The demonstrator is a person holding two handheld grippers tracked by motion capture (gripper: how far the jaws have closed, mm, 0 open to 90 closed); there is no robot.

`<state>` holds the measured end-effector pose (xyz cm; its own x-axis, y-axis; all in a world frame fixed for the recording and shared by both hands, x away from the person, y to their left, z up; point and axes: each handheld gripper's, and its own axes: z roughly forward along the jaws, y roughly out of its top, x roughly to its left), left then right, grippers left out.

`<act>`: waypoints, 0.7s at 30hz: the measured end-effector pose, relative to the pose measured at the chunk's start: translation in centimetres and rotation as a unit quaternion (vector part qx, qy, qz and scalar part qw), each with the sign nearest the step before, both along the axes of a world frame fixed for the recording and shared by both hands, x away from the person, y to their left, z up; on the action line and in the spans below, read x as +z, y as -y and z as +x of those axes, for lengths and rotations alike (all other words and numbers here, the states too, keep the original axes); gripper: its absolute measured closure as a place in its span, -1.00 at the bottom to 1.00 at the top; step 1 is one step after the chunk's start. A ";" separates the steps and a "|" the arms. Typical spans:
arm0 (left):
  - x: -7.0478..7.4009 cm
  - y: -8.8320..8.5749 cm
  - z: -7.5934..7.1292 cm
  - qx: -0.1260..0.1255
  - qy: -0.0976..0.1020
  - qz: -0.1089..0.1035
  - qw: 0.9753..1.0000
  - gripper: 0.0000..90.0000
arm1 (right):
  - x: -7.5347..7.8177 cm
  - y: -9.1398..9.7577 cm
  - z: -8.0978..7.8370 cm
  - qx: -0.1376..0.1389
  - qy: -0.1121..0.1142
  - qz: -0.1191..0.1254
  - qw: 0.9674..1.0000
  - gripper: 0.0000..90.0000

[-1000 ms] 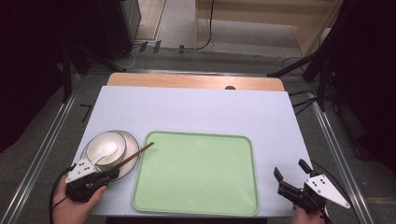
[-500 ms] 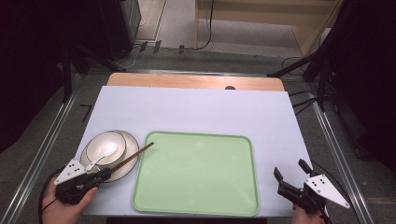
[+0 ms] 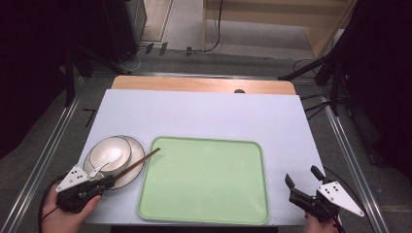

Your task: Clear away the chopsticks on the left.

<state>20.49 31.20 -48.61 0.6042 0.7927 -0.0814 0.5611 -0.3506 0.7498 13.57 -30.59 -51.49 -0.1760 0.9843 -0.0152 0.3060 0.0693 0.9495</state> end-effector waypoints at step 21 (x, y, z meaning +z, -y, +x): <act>-0.9 0.6 0.3 -0.012 -0.014 0.020 1.000 0.80 | 0.0 0.0 0.0 0.001 0.000 0.000 1.000 -0.72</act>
<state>20.79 30.56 -49.50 0.6205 0.7813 -0.0675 0.5727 -0.3926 0.7196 13.60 -30.58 -51.51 -0.1773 0.9841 -0.0142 0.3067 0.0690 0.9493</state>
